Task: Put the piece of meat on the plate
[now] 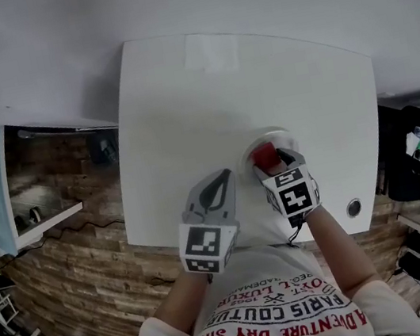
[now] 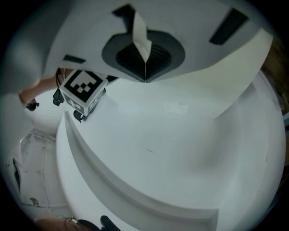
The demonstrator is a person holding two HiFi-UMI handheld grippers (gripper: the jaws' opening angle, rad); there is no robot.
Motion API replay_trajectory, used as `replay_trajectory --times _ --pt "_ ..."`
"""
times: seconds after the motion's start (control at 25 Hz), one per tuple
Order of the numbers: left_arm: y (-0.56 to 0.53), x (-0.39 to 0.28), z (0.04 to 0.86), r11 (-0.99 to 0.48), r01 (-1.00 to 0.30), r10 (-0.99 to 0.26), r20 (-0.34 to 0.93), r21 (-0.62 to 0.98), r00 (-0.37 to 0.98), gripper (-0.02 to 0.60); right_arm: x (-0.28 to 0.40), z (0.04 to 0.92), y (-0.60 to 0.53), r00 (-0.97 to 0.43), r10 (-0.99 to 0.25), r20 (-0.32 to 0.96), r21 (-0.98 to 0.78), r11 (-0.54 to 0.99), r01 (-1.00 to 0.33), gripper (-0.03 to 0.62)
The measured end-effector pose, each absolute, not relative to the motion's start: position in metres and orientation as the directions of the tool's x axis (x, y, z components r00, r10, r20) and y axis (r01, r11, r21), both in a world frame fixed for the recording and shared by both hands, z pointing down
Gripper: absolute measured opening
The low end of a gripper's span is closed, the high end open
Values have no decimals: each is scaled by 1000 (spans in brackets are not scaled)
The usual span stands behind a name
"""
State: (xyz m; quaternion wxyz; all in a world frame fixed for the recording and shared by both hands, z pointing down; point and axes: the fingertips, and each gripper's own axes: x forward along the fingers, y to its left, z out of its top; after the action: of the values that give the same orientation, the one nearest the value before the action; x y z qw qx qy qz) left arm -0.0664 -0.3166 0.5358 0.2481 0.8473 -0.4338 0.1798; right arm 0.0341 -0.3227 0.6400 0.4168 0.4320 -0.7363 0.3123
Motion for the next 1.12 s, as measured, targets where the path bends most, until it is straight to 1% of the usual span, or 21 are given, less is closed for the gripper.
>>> replay_trajectory --times 0.12,0.24,0.44,0.48,0.6,0.64,0.76,0.88,1.0,1.12 --pt "-315 -65 530 -508 -822 -647 516 257 561 6 36 631 -325 -292 -430 854 -115 392 -913 281" --pt "-312 -64 526 -520 -821 -651 513 235 559 8 38 619 -323 -308 -458 834 -137 368 -920 281" --pt "-310 -56 515 -539 -814 -660 491 218 568 8 47 597 -320 -274 -514 813 -69 382 -921 279" --pt "-310 -54 511 -543 -812 -663 485 214 571 6 49 590 -321 -270 -532 803 -61 377 -924 264" --pt "-310 -48 498 -552 -807 -671 463 210 579 6 55 561 -325 -250 -615 748 -42 332 -942 134" --pt "-309 -46 492 -553 -804 -672 454 217 585 6 57 551 -326 -247 -644 724 -42 316 -948 100" --pt "-307 -41 475 -558 -796 -680 422 234 600 6 62 523 -325 -247 -710 660 -52 285 -957 40" --pt "-306 -37 459 -570 -793 -693 393 214 604 8 63 501 -320 -269 -741 616 -76 284 -956 15" --pt "-306 -32 443 -579 -792 -708 362 194 606 6 64 482 -314 -297 -757 582 -95 300 -949 12" --pt "-307 -23 427 -587 -788 -721 323 185 613 6 71 453 -311 -303 -800 518 -81 306 -948 12"
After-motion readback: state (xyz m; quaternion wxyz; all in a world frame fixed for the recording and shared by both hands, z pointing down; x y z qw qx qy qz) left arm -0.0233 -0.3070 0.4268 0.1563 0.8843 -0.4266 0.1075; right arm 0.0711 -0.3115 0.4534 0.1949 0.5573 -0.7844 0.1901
